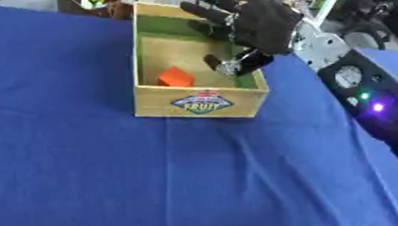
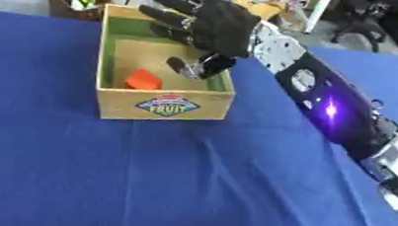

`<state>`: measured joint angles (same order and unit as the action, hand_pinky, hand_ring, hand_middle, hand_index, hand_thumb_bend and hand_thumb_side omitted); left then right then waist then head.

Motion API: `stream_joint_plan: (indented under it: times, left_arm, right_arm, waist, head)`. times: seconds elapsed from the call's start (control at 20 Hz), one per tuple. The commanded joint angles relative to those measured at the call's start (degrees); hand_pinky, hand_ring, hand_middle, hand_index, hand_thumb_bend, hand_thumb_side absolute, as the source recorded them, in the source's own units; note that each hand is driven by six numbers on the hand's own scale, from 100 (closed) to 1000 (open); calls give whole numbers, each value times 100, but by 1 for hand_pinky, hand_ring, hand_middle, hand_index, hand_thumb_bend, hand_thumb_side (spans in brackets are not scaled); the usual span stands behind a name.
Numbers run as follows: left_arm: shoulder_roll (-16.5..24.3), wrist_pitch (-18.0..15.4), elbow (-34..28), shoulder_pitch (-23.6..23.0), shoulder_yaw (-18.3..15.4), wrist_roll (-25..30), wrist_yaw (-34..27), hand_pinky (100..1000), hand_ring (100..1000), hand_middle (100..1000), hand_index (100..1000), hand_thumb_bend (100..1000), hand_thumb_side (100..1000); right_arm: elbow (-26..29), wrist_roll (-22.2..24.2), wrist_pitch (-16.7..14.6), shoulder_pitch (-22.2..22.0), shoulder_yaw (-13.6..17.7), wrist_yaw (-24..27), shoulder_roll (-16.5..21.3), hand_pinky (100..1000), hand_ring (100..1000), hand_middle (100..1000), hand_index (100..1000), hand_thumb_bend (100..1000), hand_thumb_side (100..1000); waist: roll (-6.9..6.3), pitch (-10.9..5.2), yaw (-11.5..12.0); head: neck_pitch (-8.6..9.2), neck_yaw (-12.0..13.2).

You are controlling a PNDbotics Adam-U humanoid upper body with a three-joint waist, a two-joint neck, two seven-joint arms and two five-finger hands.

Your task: Pick up objects on the table and place them in the box.

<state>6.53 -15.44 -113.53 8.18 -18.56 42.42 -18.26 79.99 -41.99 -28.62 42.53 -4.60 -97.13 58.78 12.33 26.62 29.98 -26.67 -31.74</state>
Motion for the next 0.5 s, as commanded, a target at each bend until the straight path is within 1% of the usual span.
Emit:
stream_joint_plan:
  times: [0.05,0.2,0.35,0.4,0.45,0.5]
  left_arm:
    - [123,15,-106,6,-47,-16,-16,100,117,127,401,100,1000]
    - [145,28,-106,-15,-64,-47,-48,100,117,127,402,100,1000]
    - [160,37,-106,-28,-85,-76,-73,100,118,127,402,100,1000]
    - [163,42,-106,-32,-93,-86,-78,100,118,127,402,100,1000]
    - [164,47,-106,-38,-101,-96,-80,100,118,127,402,100,1000]
    - [166,54,-106,-44,-106,-104,-81,100,118,127,402,100,1000]
  right_arm:
    - [79,-262,-170,83,155,107,119,765,896,895,839,100,1000]
    - [115,-483,-230,62,320,330,-12,761,884,865,831,100,1000]
    - [274,-724,-326,-142,450,574,-15,762,876,836,833,100,1000]
    - [326,-795,-377,-233,503,656,-7,761,870,821,834,116,1000]
    - [370,-857,-434,-330,558,735,2,762,867,813,836,193,1000]
    - [395,-895,-504,-402,601,815,7,761,863,804,835,247,1000]
  waist:
    - [-111,-205,-47]
    - [-168,-269,-139]
    - [-213,-319,-216]
    - [-225,-333,-243]
    - [-238,-347,-273]
    - [-253,-365,-304]
  head:
    - [-13,-14]
    - [-56,58]
    - [-116,160]
    - [-136,205]
    - [-159,254]
    - [-189,292]
